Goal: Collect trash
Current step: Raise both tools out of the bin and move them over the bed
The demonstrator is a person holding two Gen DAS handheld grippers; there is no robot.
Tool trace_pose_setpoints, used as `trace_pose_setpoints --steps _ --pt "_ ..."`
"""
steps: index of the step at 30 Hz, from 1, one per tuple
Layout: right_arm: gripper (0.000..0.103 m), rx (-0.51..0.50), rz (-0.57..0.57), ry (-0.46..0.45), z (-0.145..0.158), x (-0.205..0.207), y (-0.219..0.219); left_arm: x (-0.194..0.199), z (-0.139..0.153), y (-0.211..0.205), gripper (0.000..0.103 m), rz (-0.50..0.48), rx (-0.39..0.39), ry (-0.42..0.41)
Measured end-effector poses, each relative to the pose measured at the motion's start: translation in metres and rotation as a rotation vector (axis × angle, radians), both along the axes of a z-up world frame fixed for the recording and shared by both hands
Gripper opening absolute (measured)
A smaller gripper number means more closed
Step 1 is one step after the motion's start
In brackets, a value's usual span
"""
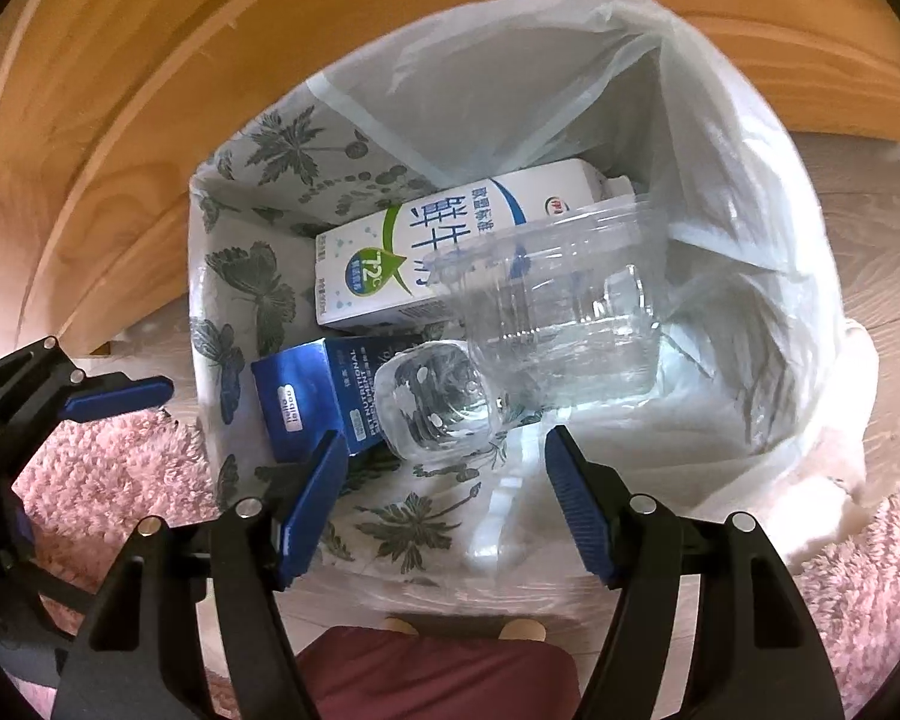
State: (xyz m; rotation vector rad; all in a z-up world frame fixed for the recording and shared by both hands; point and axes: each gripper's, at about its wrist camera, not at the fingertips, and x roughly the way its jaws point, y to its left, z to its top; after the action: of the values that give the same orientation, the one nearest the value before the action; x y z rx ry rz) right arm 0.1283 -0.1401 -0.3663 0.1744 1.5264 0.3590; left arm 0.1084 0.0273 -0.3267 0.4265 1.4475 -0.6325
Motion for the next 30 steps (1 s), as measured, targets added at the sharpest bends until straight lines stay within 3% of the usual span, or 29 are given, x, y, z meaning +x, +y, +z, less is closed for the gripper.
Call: trace_pose_setpoints --steps 3,8,20,26,30 --pt "0.074 -0.008 -0.012 -0.015 0.007 -0.003 -0.006 0.000 0.007 0.004 0.078 0.028 -0.001 -0.017" --pt "0.082 -0.015 -0.026 -0.043 0.022 -0.009 -0.016 -0.003 0.019 0.006 0.095 0.069 -0.021 -0.060" --pt "0.094 -0.051 -0.054 -0.094 0.042 -0.015 -0.031 -0.009 0.030 0.007 0.095 0.143 -0.018 -0.096" --pt "0.094 -0.063 -0.059 -0.154 0.063 -0.015 -0.037 -0.005 0.048 0.015 0.096 0.230 -0.067 -0.118" --pt "0.094 -0.078 -0.050 -0.218 0.084 -0.015 -0.039 -0.003 0.073 0.019 0.095 0.307 -0.121 -0.176"
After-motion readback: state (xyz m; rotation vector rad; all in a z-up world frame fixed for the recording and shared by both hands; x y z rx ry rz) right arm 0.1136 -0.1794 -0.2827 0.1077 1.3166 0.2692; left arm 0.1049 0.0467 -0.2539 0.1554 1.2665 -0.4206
